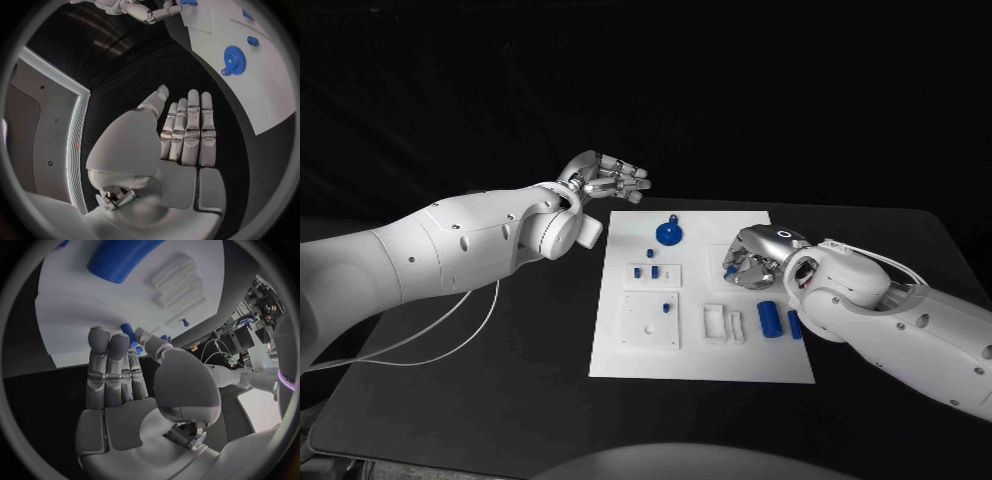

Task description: Assemble the parts on the task board

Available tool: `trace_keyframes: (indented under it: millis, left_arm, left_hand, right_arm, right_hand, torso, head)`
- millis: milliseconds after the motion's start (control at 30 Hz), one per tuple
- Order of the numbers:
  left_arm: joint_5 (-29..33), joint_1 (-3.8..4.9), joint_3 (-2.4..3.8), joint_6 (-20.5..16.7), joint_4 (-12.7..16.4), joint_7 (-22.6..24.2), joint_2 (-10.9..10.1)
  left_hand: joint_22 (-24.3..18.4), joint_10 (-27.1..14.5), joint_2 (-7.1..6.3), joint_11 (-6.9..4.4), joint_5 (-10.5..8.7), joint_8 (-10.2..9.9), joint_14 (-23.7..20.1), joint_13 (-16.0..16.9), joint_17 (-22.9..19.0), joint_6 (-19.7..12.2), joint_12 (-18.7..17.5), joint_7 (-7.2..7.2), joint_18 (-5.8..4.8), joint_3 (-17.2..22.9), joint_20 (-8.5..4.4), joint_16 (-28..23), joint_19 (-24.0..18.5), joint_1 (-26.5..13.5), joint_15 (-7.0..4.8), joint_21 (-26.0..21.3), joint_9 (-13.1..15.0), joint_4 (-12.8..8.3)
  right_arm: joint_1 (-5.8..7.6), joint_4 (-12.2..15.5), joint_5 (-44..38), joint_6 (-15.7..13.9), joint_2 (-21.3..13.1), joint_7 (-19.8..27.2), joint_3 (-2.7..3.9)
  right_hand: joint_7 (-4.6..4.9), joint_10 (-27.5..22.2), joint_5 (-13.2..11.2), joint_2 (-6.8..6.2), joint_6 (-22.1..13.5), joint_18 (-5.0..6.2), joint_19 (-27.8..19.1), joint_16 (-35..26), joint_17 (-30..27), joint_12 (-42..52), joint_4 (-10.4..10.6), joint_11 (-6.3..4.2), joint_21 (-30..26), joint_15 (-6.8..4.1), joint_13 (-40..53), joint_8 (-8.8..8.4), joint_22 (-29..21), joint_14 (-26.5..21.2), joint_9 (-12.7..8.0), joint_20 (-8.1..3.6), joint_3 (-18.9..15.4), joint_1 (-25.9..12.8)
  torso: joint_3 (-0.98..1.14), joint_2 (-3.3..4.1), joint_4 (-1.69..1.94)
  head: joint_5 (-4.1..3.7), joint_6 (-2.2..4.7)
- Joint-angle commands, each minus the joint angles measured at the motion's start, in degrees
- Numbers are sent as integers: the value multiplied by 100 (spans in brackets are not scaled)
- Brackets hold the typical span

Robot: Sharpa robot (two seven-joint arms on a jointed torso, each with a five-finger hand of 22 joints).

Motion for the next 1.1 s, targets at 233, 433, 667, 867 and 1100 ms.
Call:
trace_keyframes:
  millis: [233,433,667,867,1100]
  left_arm:
    - [34,10,6,71,5,53,11]
    - [34,10,6,77,0,54,9]
    - [34,10,6,79,-61,52,12]
    - [34,10,6,11,-142,29,38]
    - [34,9,6,10,-208,25,95]
  left_hand:
    - [-13,-43,84,-12,-21,-5,-22,-3,5,-6,-11,16,-99,2,24,-15,18,15,-3,29,-1,24]
    - [-13,-44,91,-12,-19,-5,-21,-3,7,-4,-12,16,-99,8,22,-14,19,21,-4,32,-1,29]
    - [-12,-41,86,-13,-22,-5,-22,-3,7,-5,-12,16,-99,9,21,-15,17,29,-4,32,-1,26]
    - [4,-30,104,-15,-24,-6,-22,-4,7,4,-13,18,-113,42,20,-15,-25,75,-7,29,-1,8]
    - [34,-27,98,-17,-26,-5,-19,-3,7,5,-12,17,-123,54,13,-13,-41,73,-10,42,-1,12]
  right_arm:
    - [-23,-15,-398,-514,43,-21,-45]
    - [-25,140,-412,-807,-16,24,-42]
    - [-24,518,-331,-1038,-187,92,116]
    - [-21,953,-300,-1093,-315,133,261]
    - [-22,1169,-243,-1008,-135,272,158]
  right_hand:
    - [-43,316,-16,95,255,-84,249,50,32,45,-176,-73,171,-76,126,-6,123,8,56,-90,545,57]
    - [-64,393,-46,73,302,-99,245,47,39,46,-155,-98,183,-94,160,-4,151,10,75,-111,630,62]
    - [-74,441,-47,4,338,-201,235,-35,29,45,-86,-109,109,-111,121,-5,147,17,76,-140,666,96]
    - [-78,454,-49,-3,350,-207,240,-42,37,45,-76,-113,132,-119,115,-4,169,20,77,-149,673,109]
    - [-72,442,-47,-2,334,-214,237,-47,58,44,-47,-108,144,-115,91,-6,203,24,73,-148,663,127]
  torso:
    - [-3,-1,1]
    - [0,-2,2]
    - [-11,-8,-4]
    - [-12,-12,-10]
    - [-17,-19,-11]
  head:
    - [-8,-7]
    - [-1,1]
    - [-6,6]
    - [0,16]
    - [34,18]
